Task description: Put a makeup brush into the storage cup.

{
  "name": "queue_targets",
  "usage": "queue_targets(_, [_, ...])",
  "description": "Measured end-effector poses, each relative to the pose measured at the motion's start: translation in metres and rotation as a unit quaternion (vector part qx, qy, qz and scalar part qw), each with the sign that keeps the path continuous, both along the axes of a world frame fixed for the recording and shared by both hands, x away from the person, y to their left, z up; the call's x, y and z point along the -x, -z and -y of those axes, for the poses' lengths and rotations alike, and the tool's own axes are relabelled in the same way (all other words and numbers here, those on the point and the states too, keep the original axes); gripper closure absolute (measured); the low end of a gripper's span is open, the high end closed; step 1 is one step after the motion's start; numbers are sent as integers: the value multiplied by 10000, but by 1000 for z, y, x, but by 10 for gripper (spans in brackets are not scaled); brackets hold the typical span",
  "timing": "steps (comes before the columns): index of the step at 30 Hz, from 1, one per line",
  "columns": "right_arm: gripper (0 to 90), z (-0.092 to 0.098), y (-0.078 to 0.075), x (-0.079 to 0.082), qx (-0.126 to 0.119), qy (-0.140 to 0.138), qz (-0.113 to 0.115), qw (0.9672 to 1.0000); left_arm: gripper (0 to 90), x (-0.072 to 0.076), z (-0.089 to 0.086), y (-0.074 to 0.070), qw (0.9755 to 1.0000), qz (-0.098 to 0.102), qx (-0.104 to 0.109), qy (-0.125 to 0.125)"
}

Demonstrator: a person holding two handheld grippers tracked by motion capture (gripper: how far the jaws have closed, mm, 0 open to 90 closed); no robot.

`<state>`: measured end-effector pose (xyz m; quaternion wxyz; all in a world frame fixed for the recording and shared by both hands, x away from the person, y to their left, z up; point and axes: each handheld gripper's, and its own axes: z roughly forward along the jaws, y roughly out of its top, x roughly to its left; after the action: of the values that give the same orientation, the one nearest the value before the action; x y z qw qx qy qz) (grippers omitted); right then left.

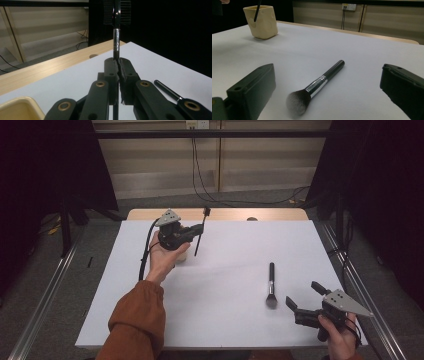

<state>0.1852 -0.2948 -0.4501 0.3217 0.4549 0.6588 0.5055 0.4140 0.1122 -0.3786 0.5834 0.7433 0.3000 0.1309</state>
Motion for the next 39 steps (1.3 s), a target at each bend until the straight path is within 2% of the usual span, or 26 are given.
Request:
queue_targets(10, [0, 0, 0, 1, -5, 24, 18, 10000, 858, 0, -8, -18, 9999, 127, 75, -32])
queue_targets(17, [0, 0, 0, 0, -72, 65, 8, 10000, 858, 0, -11, -23, 9998, 169, 63, -95])
queue_targets(21, [0, 1, 1, 0, -102, 93, 9, 9999, 858, -2, -15, -26, 9997, 213, 23, -147])
queue_targets(28, [0, 1, 1, -1, -127, 116, 14, 9999, 858, -9, -24, -38, 9990, 311, 85, -310])
queue_targets(39, [0, 0, 1, -1, -127, 112, 11, 9999, 858, -17, -35, -47, 9979, 409, 114, -491])
